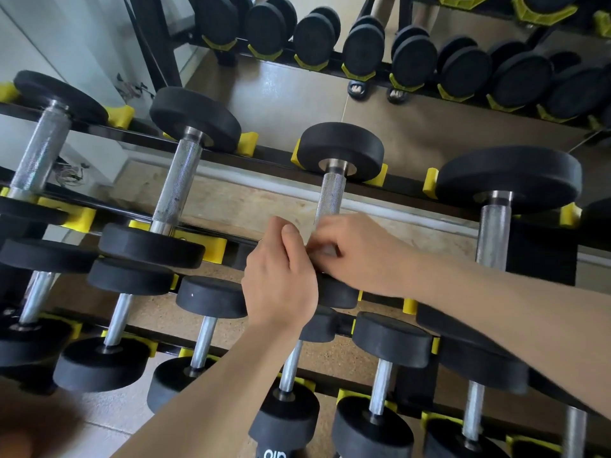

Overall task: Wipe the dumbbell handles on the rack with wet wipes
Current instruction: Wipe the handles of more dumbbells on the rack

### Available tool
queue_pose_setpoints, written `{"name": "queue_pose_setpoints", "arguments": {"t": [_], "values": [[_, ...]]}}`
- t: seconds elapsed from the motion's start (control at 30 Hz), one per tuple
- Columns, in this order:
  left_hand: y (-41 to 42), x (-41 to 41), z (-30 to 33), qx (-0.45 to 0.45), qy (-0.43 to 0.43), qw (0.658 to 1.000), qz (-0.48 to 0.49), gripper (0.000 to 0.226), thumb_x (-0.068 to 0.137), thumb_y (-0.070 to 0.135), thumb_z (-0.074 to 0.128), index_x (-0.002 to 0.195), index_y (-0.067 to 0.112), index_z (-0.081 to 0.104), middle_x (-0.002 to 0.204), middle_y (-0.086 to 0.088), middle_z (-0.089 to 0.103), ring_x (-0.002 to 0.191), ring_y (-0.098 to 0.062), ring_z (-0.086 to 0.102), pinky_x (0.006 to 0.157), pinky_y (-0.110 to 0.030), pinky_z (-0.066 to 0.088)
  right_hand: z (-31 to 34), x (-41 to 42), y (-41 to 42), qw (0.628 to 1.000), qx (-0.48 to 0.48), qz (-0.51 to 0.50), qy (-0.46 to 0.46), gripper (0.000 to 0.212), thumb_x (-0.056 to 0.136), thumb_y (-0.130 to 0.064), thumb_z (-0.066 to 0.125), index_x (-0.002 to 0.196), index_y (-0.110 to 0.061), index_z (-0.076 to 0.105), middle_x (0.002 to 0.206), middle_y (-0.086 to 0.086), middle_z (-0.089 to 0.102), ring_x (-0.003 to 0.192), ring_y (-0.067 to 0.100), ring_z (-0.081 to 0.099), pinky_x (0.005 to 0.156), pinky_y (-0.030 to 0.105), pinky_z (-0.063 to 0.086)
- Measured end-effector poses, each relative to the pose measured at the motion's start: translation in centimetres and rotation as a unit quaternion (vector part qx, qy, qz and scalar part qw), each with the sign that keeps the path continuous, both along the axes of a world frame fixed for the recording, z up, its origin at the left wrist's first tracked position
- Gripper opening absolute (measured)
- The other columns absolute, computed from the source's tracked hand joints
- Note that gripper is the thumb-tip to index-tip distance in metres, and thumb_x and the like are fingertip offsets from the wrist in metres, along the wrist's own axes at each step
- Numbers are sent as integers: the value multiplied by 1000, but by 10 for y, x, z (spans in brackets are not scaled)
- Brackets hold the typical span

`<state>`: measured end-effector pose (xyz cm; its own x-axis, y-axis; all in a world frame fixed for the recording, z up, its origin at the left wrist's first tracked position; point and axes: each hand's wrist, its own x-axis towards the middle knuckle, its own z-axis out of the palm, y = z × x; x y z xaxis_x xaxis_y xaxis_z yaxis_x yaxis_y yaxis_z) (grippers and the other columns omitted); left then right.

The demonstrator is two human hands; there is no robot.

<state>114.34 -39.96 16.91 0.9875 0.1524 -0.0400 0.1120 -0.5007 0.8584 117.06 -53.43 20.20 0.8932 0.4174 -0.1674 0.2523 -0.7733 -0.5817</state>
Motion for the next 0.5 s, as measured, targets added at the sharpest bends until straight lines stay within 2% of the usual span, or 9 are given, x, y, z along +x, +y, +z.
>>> {"name": "queue_pose_setpoints", "arguments": {"t": [0.03, 0.13, 0.2, 0.33, 0.5], "values": [[0, 0, 0, 0, 0, 1000, 0, 31, 101, 31, 27, 83, 20, 51, 67, 4, 56, 67, -21, 56, 62, -49, 49, 4, 5, -4, 1000, 5, -14, 3, 17, 94, -19, 60, 92, -19, 77, 87, -4, 64, 84, 15, 59, 76, 28, 46], [-1, 0, 0, -2, -2, 1000, -3, 32, 103, 31, 27, 86, 21, 52, 69, 4, 60, 67, -19, 59, 62, -48, 51, 12, 25, -15, 976, 33, -150, -154, 15, 95, -15, 62, 93, -15, 77, 88, -5, 56, 80, 11, 53, 71, 18, 42], [-1, 0, 0, 1, -6, 1000, -1, 32, 104, 30, 27, 87, 20, 52, 70, 3, 61, 67, -18, 59, 63, -47, 51, 8, 26, -12, 966, 30, -168, -192, 14, 95, -11, 61, 97, -10, 76, 93, -3, 53, 81, 10, 52, 72, 19, 42], [-1, 1, 0, 4, 0, 1000, -9, 28, 107, 25, 29, 91, 20, 51, 72, 5, 60, 69, -17, 58, 62, -43, 47, -17, -4, 2, 984, 49, -114, -128, 14, 94, -11, 63, 98, -12, 76, 92, -7, 53, 82, 8, 51, 71, 10, 35], [1, 1, 5, 74, -8, 996, -58, 23, 104, 28, 25, 95, 21, 45, 80, 5, 55, 71, -14, 53, 58, -39, 39, -6, -13, 2, 988, 87, -129, 22, 16, 91, -15, 63, 93, -18, 78, 77, -15, 58, 76, 5, 53, 69, 10, 39]]}}
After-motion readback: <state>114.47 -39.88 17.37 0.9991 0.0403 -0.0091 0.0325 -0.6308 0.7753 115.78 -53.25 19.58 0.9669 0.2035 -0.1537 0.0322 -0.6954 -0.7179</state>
